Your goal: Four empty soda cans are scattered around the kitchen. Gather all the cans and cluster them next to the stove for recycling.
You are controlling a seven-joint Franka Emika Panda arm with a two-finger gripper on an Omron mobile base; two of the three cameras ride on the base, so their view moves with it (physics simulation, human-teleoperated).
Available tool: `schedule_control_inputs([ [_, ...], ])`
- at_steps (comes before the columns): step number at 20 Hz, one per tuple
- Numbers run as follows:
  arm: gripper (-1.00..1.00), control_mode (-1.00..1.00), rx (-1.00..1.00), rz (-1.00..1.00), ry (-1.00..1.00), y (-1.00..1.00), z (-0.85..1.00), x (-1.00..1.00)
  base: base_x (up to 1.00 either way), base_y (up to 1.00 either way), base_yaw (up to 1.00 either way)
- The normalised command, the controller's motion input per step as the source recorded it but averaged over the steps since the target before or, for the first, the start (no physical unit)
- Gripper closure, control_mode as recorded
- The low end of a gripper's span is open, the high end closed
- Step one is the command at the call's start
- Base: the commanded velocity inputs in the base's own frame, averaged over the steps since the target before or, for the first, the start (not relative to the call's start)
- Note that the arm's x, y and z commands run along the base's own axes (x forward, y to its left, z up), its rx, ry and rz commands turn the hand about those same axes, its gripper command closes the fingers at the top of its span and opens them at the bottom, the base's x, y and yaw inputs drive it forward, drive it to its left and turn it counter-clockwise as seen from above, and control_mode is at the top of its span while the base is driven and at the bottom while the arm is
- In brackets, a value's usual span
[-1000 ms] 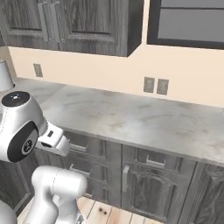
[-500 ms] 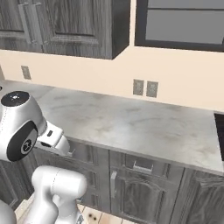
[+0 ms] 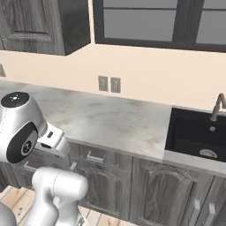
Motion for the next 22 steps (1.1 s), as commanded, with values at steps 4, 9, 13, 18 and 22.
schedule_control_inputs([
  [4, -1.00, 1.00, 0.00, 0.00, 0.00, 0.00, 0.00, 0.00, 0.00, -0.82, -0.02],
  [9, -1.00, 1.00, 0.00, 0.00, 0.00, 0.00, 0.00, 0.00, 0.00, -0.92, -0.03],
  [13, -1.00, 1.00, 0.00, 0.00, 0.00, 0.00, 0.00, 0.00, 0.00, -0.90, -0.04],
  [18, -1.00, 1.00, 0.00, 0.00, 0.00, 0.00, 0.00, 0.00, 0.00, -0.79, -0.07],
  [22, -1.00, 1.00, 0.00, 0.00, 0.00, 0.00, 0.00, 0.00, 0.00, -0.84, -0.07],
])
